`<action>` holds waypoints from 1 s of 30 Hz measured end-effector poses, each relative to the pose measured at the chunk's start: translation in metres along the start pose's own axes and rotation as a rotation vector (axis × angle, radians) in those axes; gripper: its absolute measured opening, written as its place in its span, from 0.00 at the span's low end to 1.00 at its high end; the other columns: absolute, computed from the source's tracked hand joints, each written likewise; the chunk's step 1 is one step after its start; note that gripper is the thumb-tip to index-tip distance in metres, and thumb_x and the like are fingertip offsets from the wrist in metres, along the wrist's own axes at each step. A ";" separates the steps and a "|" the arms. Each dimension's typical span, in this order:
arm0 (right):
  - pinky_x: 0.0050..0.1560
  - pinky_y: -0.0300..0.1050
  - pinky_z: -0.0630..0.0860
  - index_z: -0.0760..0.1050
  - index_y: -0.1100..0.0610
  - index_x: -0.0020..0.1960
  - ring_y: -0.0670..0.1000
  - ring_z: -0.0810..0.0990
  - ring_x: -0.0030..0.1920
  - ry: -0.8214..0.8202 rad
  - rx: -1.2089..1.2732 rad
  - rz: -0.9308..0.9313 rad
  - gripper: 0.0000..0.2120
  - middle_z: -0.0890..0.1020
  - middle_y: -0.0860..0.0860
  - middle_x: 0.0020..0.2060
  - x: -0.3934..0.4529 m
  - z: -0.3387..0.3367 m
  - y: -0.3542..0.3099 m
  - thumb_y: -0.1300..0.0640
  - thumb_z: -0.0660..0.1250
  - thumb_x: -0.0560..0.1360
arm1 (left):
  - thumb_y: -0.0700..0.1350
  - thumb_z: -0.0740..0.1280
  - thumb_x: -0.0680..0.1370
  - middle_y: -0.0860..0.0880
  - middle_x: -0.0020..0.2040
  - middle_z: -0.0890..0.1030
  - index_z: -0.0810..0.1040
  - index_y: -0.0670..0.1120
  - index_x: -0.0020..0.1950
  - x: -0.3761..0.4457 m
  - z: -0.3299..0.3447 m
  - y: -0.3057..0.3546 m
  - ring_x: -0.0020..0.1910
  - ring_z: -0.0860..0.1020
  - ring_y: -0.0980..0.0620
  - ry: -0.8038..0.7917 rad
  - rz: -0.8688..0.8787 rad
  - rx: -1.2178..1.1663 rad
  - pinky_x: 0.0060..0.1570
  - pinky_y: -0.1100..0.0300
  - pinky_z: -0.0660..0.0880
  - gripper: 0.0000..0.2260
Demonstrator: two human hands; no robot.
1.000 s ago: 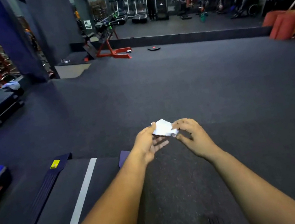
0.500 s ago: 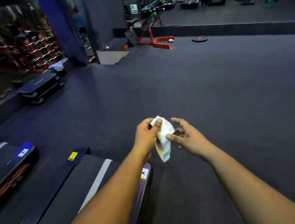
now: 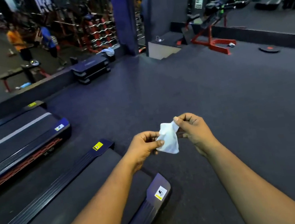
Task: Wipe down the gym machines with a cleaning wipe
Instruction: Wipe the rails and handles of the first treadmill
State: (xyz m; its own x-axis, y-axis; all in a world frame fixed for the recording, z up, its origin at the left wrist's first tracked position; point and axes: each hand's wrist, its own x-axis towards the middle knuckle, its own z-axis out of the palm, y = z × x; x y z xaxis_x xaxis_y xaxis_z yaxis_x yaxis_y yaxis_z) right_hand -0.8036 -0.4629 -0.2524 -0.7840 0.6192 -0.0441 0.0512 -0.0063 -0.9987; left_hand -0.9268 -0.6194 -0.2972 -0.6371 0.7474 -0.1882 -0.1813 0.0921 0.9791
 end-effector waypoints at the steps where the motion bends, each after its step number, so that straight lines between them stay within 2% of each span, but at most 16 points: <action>1: 0.46 0.55 0.79 0.79 0.57 0.43 0.54 0.81 0.41 -0.013 -0.049 -0.024 0.10 0.84 0.56 0.39 0.012 0.003 -0.001 0.53 0.70 0.80 | 0.32 0.73 0.76 0.48 0.42 0.84 0.84 0.43 0.50 0.005 -0.006 0.001 0.38 0.79 0.54 0.011 -0.010 0.026 0.34 0.63 0.75 0.07; 3: 0.45 0.57 0.78 0.78 0.57 0.43 0.54 0.80 0.40 -0.038 -0.109 -0.066 0.11 0.83 0.56 0.38 0.038 0.014 -0.007 0.51 0.70 0.80 | 0.33 0.70 0.77 0.48 0.41 0.84 0.83 0.42 0.48 0.017 -0.019 0.006 0.38 0.79 0.55 0.042 -0.026 0.036 0.36 0.65 0.75 0.06; 5: 0.42 0.58 0.78 0.77 0.59 0.44 0.54 0.78 0.38 -0.081 -0.122 -0.084 0.13 0.82 0.58 0.37 0.064 0.030 -0.016 0.49 0.70 0.80 | 0.33 0.65 0.79 0.47 0.40 0.83 0.81 0.41 0.49 0.026 -0.028 0.017 0.37 0.79 0.54 0.081 -0.052 -0.073 0.35 0.66 0.75 0.07; 8: 0.38 0.49 0.77 0.78 0.61 0.47 0.49 0.79 0.36 -0.199 -0.148 -0.101 0.13 0.82 0.54 0.35 0.100 0.053 -0.024 0.50 0.70 0.80 | 0.38 0.63 0.82 0.45 0.44 0.84 0.81 0.41 0.54 0.038 -0.036 0.031 0.41 0.82 0.51 0.137 -0.052 -0.311 0.39 0.62 0.78 0.07; 10: 0.38 0.46 0.77 0.78 0.61 0.47 0.48 0.79 0.37 -0.305 -0.146 -0.105 0.12 0.83 0.51 0.37 0.125 0.070 -0.023 0.51 0.70 0.80 | 0.43 0.64 0.83 0.44 0.48 0.85 0.81 0.40 0.56 0.047 -0.041 0.036 0.44 0.84 0.50 0.204 -0.026 -0.347 0.44 0.60 0.79 0.09; 13: 0.42 0.49 0.78 0.77 0.55 0.53 0.51 0.82 0.42 -0.426 -0.073 -0.070 0.09 0.84 0.53 0.44 0.158 0.092 -0.012 0.50 0.70 0.80 | 0.46 0.69 0.82 0.42 0.49 0.85 0.82 0.39 0.56 0.059 -0.051 0.033 0.47 0.81 0.45 0.447 0.016 -0.259 0.50 0.52 0.78 0.11; 15: 0.46 0.49 0.82 0.72 0.51 0.60 0.50 0.84 0.47 -0.487 -0.101 -0.028 0.15 0.84 0.53 0.50 0.174 0.109 -0.004 0.47 0.71 0.78 | 0.45 0.70 0.81 0.43 0.49 0.86 0.83 0.41 0.55 0.059 -0.058 0.031 0.48 0.82 0.46 0.640 0.086 -0.194 0.50 0.51 0.78 0.08; 17: 0.52 0.53 0.83 0.69 0.48 0.63 0.50 0.84 0.51 -0.580 -0.186 -0.003 0.23 0.83 0.51 0.52 0.183 0.127 0.003 0.41 0.73 0.75 | 0.43 0.70 0.81 0.44 0.52 0.87 0.83 0.42 0.57 0.053 -0.061 0.030 0.49 0.83 0.48 0.765 0.147 -0.125 0.51 0.52 0.79 0.07; 19: 0.50 0.53 0.83 0.70 0.48 0.62 0.51 0.84 0.51 -0.705 -0.269 -0.010 0.26 0.83 0.50 0.52 0.184 0.146 0.007 0.37 0.74 0.72 | 0.41 0.69 0.82 0.45 0.53 0.87 0.84 0.42 0.59 0.043 -0.062 0.034 0.51 0.84 0.50 0.867 0.185 -0.059 0.52 0.55 0.79 0.08; 22: 0.42 0.51 0.82 0.76 0.52 0.55 0.53 0.85 0.49 -0.900 -0.265 0.047 0.21 0.85 0.51 0.49 0.173 0.178 0.006 0.37 0.73 0.73 | 0.41 0.68 0.82 0.45 0.53 0.87 0.84 0.41 0.59 0.018 -0.067 0.035 0.53 0.84 0.49 1.037 0.210 -0.051 0.54 0.57 0.79 0.08; 25: 0.40 0.51 0.81 0.79 0.58 0.50 0.55 0.86 0.50 -1.083 -0.230 0.087 0.16 0.86 0.53 0.46 0.150 0.214 0.007 0.44 0.72 0.77 | 0.41 0.67 0.83 0.45 0.53 0.87 0.84 0.42 0.59 -0.018 -0.074 0.029 0.55 0.85 0.46 1.213 0.224 -0.075 0.56 0.54 0.80 0.08; 28: 0.39 0.51 0.82 0.80 0.57 0.49 0.54 0.87 0.48 -1.145 -0.227 0.078 0.06 0.87 0.54 0.47 0.121 0.254 0.014 0.54 0.70 0.79 | 0.41 0.67 0.83 0.46 0.52 0.87 0.84 0.43 0.58 -0.059 -0.089 0.014 0.53 0.85 0.46 1.432 0.222 -0.107 0.56 0.48 0.80 0.08; 30: 0.37 0.51 0.83 0.79 0.54 0.49 0.54 0.87 0.47 -1.148 -0.222 0.053 0.03 0.86 0.54 0.46 0.093 0.285 0.020 0.56 0.68 0.80 | 0.43 0.67 0.83 0.45 0.51 0.87 0.84 0.44 0.56 -0.088 -0.105 0.001 0.52 0.84 0.46 1.547 0.232 -0.138 0.55 0.44 0.80 0.07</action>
State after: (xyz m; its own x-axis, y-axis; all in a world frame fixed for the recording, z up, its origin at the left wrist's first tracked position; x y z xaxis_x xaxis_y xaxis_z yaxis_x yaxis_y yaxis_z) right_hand -1.0521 -0.6288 -0.2839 -0.8704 -0.4510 -0.1973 0.1186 0.1969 -0.9732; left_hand -0.9493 -0.7544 -0.2876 -0.7639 -0.6450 -0.0182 0.0169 -0.0481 0.9987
